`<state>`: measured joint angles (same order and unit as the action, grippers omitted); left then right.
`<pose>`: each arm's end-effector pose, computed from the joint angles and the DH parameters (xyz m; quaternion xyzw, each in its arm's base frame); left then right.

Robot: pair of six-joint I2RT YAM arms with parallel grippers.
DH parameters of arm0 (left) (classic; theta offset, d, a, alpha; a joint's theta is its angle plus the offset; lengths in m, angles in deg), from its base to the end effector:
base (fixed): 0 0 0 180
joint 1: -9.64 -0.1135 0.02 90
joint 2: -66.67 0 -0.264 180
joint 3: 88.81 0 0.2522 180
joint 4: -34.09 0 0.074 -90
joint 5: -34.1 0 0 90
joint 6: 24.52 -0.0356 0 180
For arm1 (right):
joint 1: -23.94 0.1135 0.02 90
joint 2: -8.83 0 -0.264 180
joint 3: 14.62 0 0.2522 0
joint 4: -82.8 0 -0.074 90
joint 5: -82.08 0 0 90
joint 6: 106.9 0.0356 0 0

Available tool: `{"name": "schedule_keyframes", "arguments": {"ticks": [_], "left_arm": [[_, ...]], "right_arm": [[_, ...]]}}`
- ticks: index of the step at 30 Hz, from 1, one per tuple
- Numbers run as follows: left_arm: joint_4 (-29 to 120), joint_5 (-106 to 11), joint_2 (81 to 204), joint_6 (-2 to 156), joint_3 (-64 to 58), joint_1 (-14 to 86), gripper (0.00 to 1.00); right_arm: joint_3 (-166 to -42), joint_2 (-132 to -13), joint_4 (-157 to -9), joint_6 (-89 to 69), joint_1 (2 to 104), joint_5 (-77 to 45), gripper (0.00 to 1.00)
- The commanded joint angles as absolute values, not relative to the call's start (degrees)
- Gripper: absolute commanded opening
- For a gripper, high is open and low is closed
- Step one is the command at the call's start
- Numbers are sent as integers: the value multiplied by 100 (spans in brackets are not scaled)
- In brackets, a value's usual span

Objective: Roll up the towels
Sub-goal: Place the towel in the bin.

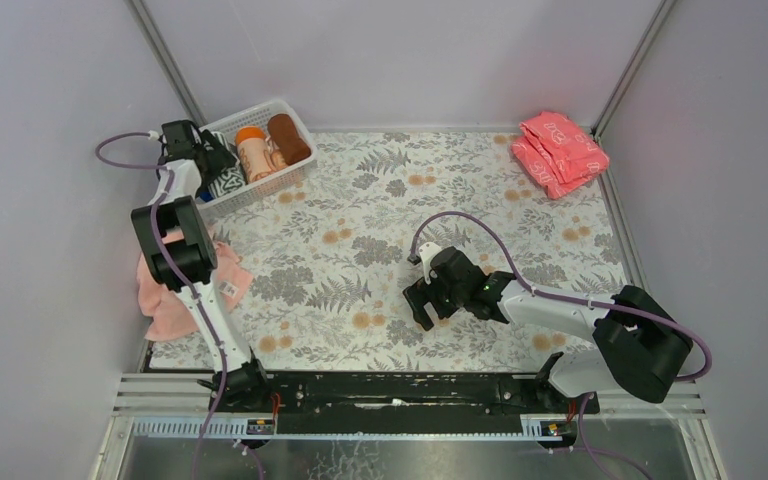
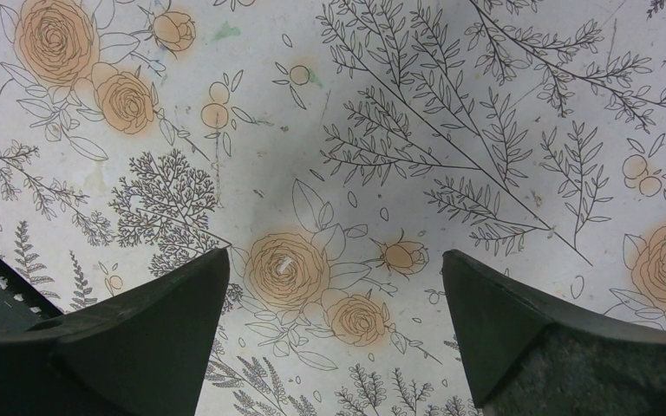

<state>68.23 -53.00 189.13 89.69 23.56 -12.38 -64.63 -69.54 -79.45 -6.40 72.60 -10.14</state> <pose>0.4535 0.1815 0.2157 -0.3525 0.8509 -0.0307 0.3882 0.1738 0.1996 0.1733 -0.3100 0.8741 0.2001 0.3161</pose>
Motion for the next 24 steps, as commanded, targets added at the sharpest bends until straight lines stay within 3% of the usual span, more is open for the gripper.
{"name": "schedule_keyframes", "arguments": {"ticks": [1, 14, 24], "left_arm": [[6441, -5496, 18457, 9002, 1935, -1255, 97], [5799, -4906, 18106, 9098, 1607, -1250, 100], [5302, -5235, 17449, 9152, 952, -1243, 100]], "right_arm": [[-6457, -6800, -8055, -603, 7210, -1020, 100], [-6448, -6779, -8062, -587, 7203, -970, 100], [-6446, -6670, -8026, -603, 7203, -819, 100]]}}
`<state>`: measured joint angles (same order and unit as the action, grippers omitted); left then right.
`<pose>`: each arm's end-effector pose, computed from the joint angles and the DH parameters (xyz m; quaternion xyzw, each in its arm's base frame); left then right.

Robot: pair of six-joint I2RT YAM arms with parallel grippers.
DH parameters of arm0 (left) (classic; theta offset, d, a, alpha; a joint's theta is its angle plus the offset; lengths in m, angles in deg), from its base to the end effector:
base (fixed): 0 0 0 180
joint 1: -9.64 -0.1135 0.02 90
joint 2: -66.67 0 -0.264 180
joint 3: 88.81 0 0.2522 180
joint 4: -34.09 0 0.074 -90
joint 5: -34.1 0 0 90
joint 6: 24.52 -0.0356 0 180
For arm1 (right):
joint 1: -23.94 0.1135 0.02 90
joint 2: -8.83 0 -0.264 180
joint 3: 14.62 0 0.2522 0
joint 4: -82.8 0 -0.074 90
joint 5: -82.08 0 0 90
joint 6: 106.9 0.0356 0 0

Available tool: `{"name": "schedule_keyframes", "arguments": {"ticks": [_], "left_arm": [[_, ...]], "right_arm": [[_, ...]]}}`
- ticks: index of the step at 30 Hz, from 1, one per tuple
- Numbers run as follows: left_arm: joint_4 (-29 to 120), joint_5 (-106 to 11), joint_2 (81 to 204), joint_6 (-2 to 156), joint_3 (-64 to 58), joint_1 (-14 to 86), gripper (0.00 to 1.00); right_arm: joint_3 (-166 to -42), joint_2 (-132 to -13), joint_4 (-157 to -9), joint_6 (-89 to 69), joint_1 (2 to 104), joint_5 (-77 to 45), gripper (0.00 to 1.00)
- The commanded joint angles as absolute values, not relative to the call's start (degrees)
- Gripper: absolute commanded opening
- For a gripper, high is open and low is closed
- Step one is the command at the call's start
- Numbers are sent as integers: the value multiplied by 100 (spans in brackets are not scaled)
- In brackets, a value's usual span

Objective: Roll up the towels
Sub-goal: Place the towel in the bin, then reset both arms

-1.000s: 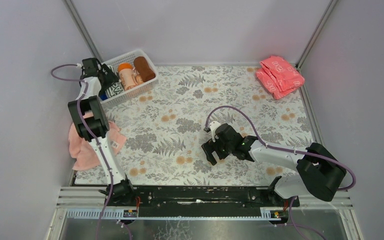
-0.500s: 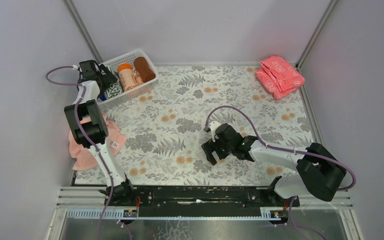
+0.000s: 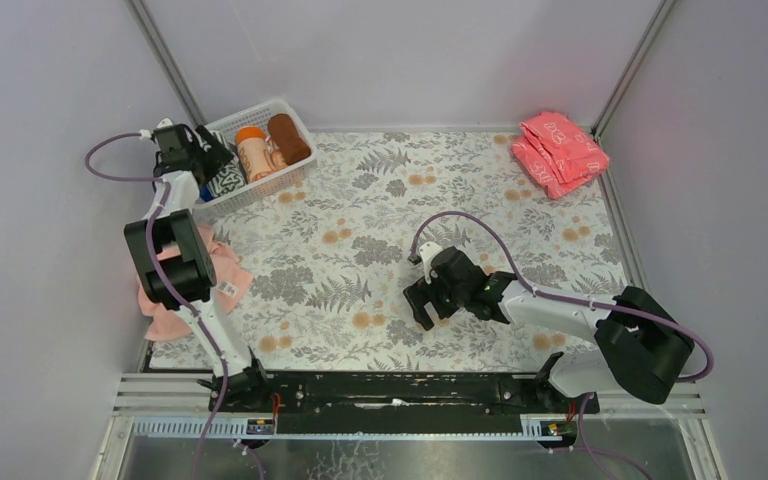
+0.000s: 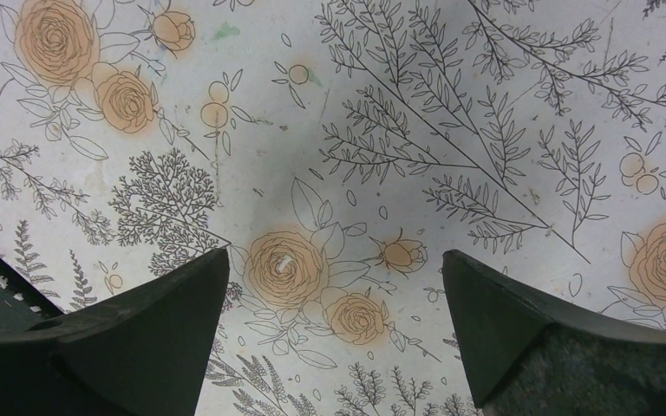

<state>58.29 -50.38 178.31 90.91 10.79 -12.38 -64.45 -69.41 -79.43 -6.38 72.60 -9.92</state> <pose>0.4206 0.1664 0.2416 -0.3385 0.8244 -0.0564 0.4501 0.1734 0.1990 0.1729 -0.3092 0.8746 0.1983 0.3164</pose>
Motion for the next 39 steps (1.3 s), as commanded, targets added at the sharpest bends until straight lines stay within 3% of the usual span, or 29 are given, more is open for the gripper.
{"name": "schedule_keyframes", "arguments": {"ticks": [1, 11, 18, 30, 39], "left_arm": [[5329, -5287, 17353, 9164, 898, -1248, 100], [6053, -5597, 16008, 9599, -103, -1108, 100], [6589, -5394, 14363, 9783, -1118, -285, 100], [7852, -4458, 11625, 9081, -1531, 343, 100], [8746, -6079, 9918, 8410, -1145, 1323, 100]], "right_arm": [[-6449, -6637, -8016, -602, 7208, -791, 100], [-6419, -6035, -7836, -513, 7202, -195, 100], [-6521, -5447, -7619, -346, 7203, 465, 99], [-7587, -5033, -6067, 265, 6843, 3190, 99], [-7586, -2993, -5310, 344, 6692, 4362, 99]]}}
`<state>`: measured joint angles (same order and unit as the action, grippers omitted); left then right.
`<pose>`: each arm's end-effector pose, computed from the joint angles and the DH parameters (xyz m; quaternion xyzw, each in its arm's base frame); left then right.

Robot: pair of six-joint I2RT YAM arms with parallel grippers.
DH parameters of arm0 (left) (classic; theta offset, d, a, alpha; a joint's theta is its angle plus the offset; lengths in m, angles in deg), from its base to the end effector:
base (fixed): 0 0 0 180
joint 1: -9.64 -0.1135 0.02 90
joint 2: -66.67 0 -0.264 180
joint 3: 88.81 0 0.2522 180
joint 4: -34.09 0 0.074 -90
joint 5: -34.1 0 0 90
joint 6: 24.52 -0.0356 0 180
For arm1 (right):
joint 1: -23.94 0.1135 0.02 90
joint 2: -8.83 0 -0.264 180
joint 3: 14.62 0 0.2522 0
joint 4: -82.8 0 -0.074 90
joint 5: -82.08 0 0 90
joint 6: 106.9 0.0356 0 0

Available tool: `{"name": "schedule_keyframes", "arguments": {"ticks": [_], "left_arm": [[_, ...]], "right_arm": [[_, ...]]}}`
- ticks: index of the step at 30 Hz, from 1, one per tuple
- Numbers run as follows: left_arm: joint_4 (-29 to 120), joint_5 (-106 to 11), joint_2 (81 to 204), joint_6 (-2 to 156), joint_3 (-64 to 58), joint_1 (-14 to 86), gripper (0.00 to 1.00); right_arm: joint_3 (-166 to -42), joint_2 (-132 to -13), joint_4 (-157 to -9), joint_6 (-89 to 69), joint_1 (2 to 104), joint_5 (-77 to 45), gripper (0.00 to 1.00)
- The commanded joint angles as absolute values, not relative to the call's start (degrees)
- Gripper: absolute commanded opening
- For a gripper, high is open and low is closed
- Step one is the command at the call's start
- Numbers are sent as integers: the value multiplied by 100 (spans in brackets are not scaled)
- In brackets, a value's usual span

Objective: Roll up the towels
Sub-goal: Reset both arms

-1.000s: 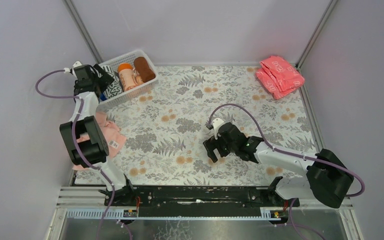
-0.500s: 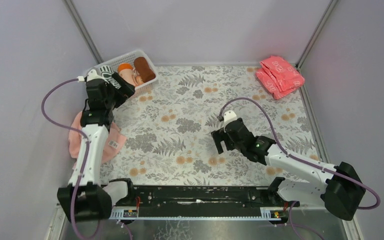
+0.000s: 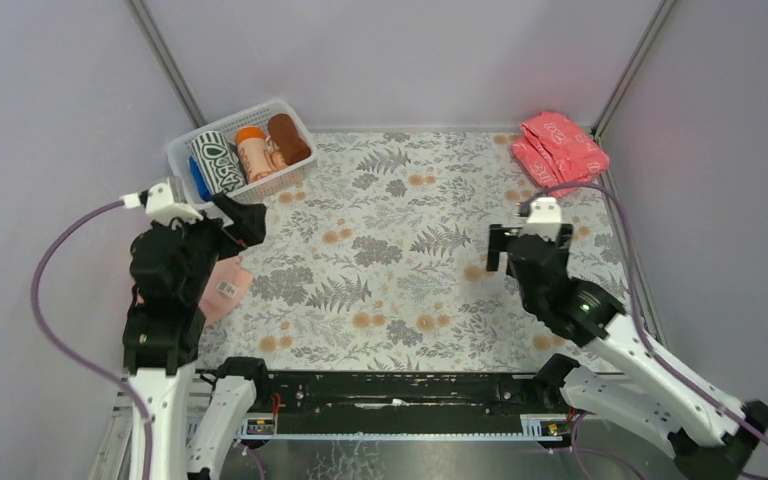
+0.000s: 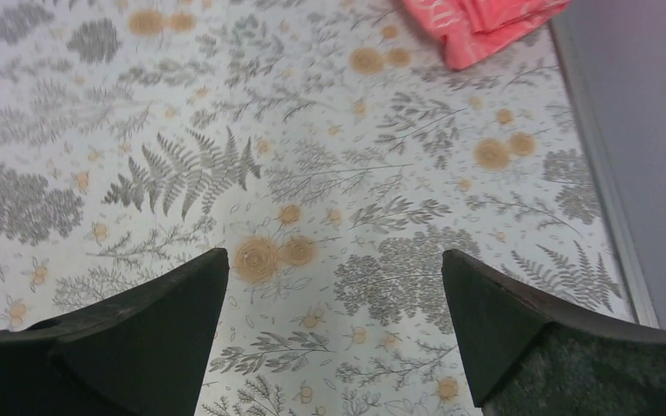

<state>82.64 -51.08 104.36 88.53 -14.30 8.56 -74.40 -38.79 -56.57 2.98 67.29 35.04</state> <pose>0.1202 -0.0007 0.4038 -0.1360 0.7634 -0.1522 0.6128 0.1450 0.1035 0.3139 0.0208 0.8210 -0.0184 0.5703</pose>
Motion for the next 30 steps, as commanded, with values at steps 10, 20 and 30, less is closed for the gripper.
{"name": "schedule_keyframes", "arguments": {"ticks": [10, 20, 30], "left_arm": [[8298, -7105, 8935, 8576, -1735, 1764, 100], [7393, -7196, 8492, 8519, -2869, 1764, 100], [7316, -7011, 8580, 8510, -3200, 1768, 100]], "right_arm": [[-7184, -1060, -5321, -75, 6696, 4346, 99], [-7087, -1001, -5429, -246, 6700, 4430, 99], [-7046, -932, -5427, -231, 6693, 4469, 99]]}}
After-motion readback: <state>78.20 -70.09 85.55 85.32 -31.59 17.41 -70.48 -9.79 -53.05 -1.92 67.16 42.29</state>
